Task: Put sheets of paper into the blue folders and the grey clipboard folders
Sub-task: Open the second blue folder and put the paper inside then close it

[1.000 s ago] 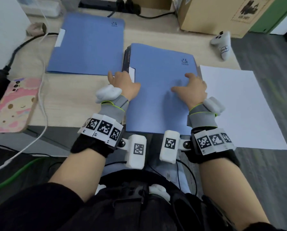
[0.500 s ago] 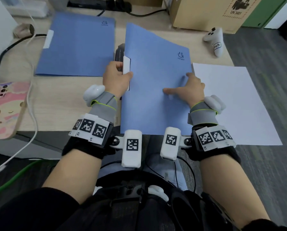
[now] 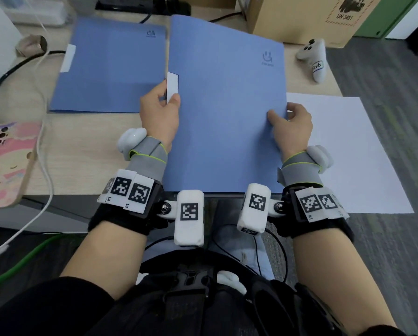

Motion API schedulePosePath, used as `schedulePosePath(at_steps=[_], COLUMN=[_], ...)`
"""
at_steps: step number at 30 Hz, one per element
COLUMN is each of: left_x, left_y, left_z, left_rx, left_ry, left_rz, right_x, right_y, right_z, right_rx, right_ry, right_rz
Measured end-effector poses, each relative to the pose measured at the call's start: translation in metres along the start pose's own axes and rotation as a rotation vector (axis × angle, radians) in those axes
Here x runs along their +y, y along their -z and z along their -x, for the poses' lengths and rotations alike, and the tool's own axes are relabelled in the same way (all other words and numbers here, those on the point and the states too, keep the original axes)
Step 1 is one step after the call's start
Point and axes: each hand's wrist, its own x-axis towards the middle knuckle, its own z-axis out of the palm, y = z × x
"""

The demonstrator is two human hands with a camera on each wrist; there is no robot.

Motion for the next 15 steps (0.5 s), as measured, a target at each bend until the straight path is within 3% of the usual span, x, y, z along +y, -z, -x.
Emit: schedulePosePath(at_steps=[4, 15], left_x=[0.002, 0.007], left_y=[0.011, 0.028], left_z=[-0.006, -0.020], left_rx=[-0.164, -0.280], left_ry=[-0.005, -0.002], left_rz=[-0.103, -0.398], right_x=[0.004, 0.008], right_y=[-0.004, -0.008], right_z=[-0.003, -0.013], right_rx=[0.067, 0.134], right_ry=[0.015, 0.020], right_rz=[-0.159, -0.270])
